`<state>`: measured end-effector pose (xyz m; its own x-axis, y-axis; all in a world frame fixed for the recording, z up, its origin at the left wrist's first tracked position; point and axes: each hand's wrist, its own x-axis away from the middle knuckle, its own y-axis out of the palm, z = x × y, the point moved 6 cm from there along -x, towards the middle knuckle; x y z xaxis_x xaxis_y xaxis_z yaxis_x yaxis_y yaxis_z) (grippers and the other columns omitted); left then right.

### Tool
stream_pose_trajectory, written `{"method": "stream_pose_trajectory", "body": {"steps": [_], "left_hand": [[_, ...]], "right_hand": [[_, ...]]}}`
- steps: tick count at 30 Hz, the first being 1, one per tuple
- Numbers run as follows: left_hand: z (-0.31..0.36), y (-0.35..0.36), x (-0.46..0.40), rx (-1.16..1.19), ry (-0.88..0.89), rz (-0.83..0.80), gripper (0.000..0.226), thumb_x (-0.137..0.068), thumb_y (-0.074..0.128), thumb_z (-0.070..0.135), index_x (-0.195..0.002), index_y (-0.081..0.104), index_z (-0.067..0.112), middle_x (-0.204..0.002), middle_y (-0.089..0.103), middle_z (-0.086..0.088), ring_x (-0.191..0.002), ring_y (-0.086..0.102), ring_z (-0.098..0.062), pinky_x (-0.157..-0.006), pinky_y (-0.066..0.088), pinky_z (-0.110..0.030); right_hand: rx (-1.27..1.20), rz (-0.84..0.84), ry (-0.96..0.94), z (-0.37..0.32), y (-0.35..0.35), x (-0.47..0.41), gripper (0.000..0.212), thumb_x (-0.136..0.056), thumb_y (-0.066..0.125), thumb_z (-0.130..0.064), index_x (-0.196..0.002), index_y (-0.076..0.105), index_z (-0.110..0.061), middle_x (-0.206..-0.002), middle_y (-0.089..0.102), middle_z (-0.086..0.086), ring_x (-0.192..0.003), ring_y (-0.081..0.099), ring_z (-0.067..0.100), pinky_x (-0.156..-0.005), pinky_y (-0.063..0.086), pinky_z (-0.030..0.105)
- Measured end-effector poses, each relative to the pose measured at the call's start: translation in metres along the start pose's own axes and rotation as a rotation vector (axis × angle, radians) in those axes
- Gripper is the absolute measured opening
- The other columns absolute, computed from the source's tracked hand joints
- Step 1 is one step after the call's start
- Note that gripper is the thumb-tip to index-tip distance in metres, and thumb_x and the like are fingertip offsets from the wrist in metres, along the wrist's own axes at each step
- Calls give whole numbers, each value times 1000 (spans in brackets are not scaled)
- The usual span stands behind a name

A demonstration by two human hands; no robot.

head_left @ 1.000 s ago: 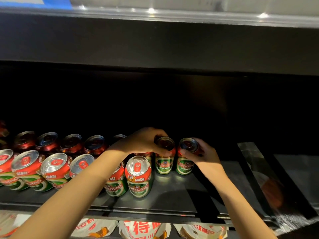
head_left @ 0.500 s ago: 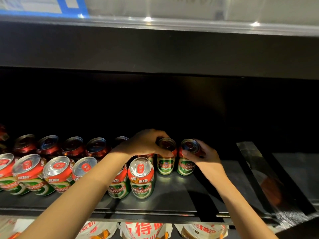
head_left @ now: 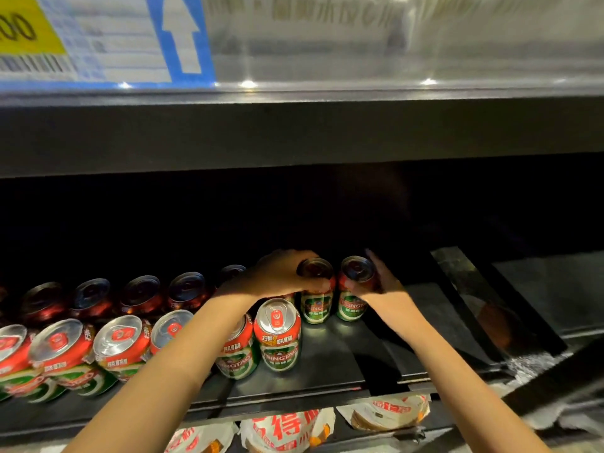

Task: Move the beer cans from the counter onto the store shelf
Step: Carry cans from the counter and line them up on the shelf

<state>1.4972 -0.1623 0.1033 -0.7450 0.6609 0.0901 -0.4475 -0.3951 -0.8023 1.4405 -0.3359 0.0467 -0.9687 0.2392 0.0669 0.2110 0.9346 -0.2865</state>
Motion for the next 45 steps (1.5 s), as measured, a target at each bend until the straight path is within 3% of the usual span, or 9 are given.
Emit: {"method": "stream_pose_trajectory", "body": {"steps": [4,8,14,17,21,24,30,38,45], "left_hand": [[3,-4,0,-326,-34,8,70,-88,45,59,-143,33,17,-143,45,-5,-129,45,-21,-104,40,-34],[51,-3,15,-455,-58,93,54,-96,40,46,-144,29,24,-150,33,-1,-135,34,-22,-107,31,-35],[179,56,72,-402,436,144,50,-95,43,43,-141,35,25,-142,43,7,-128,41,-13,-102,37,-30],[244,114,104,-370,660,29,51,-95,43,44,-142,33,26,-143,41,8,-129,39,-12,-103,37,-30],[316,206,166,-317,892,-184,55,-94,44,45,-144,30,26,-143,41,6,-130,38,-13,-103,35,-29],[365,276,236,-247,1049,-371,56,-95,44,45,-145,28,25,-144,39,7,-131,36,-12,-102,31,-26],[430,395,406,-182,1317,-701,55,-94,45,44,-144,30,27,-147,35,8,-134,32,-9,-105,25,-20],[459,491,608,-224,1545,-1064,52,-94,47,42,-141,34,27,-144,40,8,-129,38,-8,-102,29,-19],[496,546,702,-254,1616,-1234,50,-93,49,40,-140,35,31,-142,40,15,-127,38,-1,-97,26,-13]], "right_hand": [[138,61,-14,-10,-18,36,70,-89,62,-33,-148,25,-25,-141,42,-8,-130,39,9,-98,32,21],[364,199,-42,-4,-53,102,60,-91,53,-44,-145,34,-25,-147,38,-10,-135,35,7,-106,31,24],[586,436,38,22,-123,233,48,-92,51,-41,-138,41,-30,-135,45,-18,-104,47,-6,-90,38,20],[612,610,137,41,-155,319,46,-92,51,-41,-136,43,-29,-136,49,-11,-114,52,9,-89,39,22],[558,875,316,68,-172,468,40,-90,57,-36,-129,51,-28,-128,57,-10,-89,60,8,-80,41,27],[495,1059,515,90,-159,597,40,-90,58,-37,-129,51,-30,-127,55,-13,-67,49,-5,-78,39,25],[397,1331,913,109,-82,835,43,-92,52,-42,-133,46,-29,-133,52,-14,-113,53,7,-92,41,22],[201,1639,1217,107,44,1020,37,-91,54,-40,-127,51,-30,-127,53,-17,-116,51,5,-94,45,23],[49,1819,1282,120,70,1103,37,-92,53,-39,-129,49,-33,-131,51,-17,-113,50,3,-94,43,21]]}}
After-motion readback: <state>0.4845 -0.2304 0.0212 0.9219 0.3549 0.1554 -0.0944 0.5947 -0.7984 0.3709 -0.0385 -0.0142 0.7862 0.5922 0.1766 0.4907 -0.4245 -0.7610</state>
